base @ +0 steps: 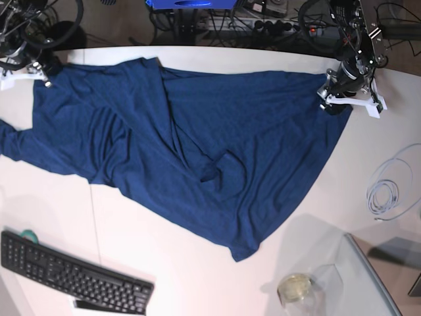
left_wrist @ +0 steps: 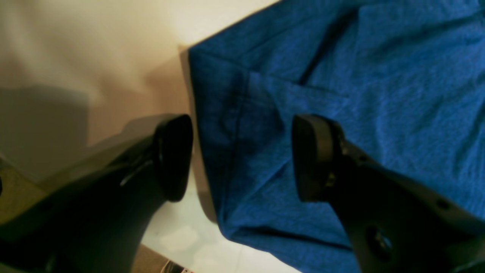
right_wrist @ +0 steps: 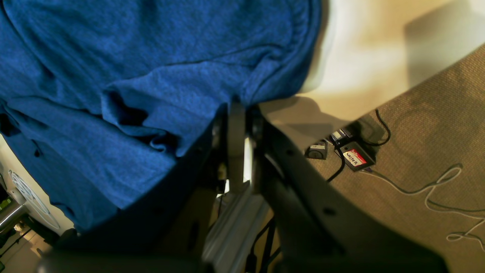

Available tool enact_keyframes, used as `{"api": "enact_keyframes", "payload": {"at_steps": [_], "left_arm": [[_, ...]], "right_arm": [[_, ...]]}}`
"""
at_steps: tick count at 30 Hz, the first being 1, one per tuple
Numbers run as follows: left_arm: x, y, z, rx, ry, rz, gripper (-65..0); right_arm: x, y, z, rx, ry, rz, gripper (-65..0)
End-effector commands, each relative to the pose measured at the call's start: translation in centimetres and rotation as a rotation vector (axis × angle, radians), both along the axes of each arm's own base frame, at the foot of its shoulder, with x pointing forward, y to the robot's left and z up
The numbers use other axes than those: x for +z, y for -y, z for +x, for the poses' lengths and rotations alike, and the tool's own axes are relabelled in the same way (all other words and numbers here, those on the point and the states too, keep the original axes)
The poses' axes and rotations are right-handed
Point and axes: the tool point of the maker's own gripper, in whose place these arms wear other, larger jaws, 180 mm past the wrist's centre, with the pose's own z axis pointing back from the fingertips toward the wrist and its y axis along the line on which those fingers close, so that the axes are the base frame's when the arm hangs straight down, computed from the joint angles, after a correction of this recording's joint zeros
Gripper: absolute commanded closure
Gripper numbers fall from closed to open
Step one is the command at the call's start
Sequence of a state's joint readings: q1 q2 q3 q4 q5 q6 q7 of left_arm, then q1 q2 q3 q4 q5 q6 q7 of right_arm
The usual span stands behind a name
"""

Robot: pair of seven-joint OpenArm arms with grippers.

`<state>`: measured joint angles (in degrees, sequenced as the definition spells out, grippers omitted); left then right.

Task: Layout the t-shirt on the table in an organized manner, then fold the t-shirt properly
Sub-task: 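Drag the shirt edge with the right gripper away from the left gripper, then release and regrasp the shirt edge with the left gripper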

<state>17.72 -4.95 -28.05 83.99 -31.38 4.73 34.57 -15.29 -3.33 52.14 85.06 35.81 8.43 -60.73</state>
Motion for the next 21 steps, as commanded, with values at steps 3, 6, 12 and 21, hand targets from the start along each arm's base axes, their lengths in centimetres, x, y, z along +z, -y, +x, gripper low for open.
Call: {"api": "enact_keyframes", "payload": {"at_steps": [3,6,12,21], "left_arm": [[0.7,-0.7,0.4,0.007,0.018,0.022,-33.9],[0.8,-1.3,0.5,0.052,0.012,0.031,-22.9],[1.2,-1.3,1.3,0.056,0.025,0.032,-17.8],[2.5,0.0,2.8,0.014,0.008,-0.031,-17.9]], "right_arm": [[0.6,0.6,0.4,0.0,0.023,-0.017,0.0],[0.6,0.6,0.4,0.0,0.023,-0.017,0.0],[0.6,0.6,0.4,0.0,0.023,-0.017,0.0],[0.6,0.6,0.5,0.0,0.024,-0.015,0.0]]}}
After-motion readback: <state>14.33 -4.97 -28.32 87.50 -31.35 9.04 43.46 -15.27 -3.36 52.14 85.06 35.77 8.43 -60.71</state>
